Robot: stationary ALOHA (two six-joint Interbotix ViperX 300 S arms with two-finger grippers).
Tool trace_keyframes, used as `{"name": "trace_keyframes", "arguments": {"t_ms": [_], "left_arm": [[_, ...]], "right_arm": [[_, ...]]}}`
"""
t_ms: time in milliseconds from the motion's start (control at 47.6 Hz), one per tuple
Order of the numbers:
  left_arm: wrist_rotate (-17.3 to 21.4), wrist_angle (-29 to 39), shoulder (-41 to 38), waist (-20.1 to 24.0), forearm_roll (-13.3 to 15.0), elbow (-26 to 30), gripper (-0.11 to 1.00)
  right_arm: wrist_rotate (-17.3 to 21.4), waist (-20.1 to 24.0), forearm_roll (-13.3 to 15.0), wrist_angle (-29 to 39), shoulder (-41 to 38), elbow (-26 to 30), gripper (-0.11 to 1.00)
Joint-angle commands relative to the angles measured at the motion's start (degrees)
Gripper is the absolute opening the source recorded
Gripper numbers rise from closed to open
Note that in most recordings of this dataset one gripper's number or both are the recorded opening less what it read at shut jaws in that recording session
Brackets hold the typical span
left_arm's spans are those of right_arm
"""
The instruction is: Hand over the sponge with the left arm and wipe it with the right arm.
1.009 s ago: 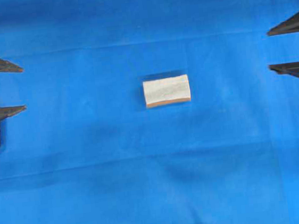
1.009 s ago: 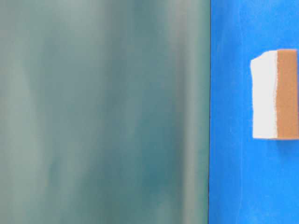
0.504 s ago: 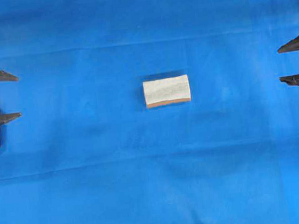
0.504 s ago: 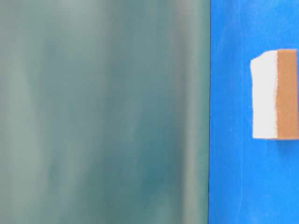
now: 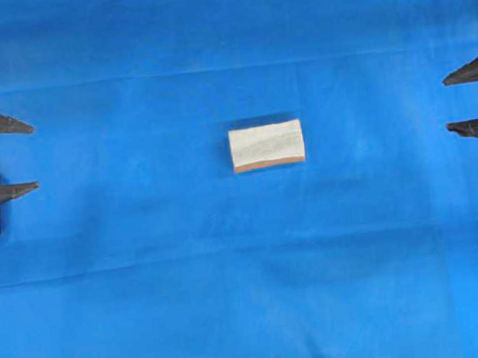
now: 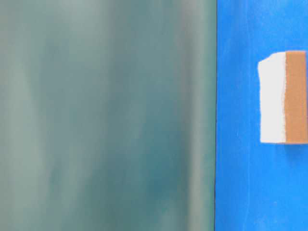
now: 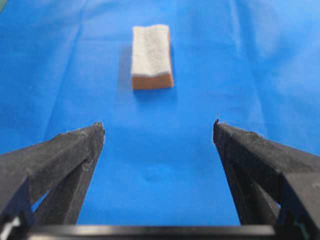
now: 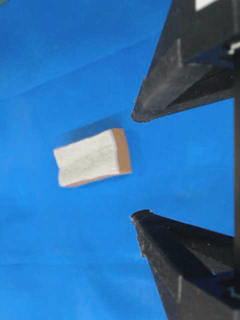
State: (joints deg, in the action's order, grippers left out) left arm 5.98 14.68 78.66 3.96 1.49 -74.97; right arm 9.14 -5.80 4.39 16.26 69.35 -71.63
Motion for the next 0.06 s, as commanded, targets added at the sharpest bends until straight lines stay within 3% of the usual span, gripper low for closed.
{"name": "trace_keyframes", "arguments": {"t_ms": [0,42], "left_arm": [[-0.09,-0.44,-0.35,-0.09,0.09,0.7,0.88],[-0.18,-0.44,-0.35,0.0,0.0,0.7,0.88]], "right_arm": [[0.09,0.09,-0.18,-0.62,-0.26,0.7,0.73],[0.09,0.09,-0.18,-0.62,-0.26,0.7,0.73]]}}
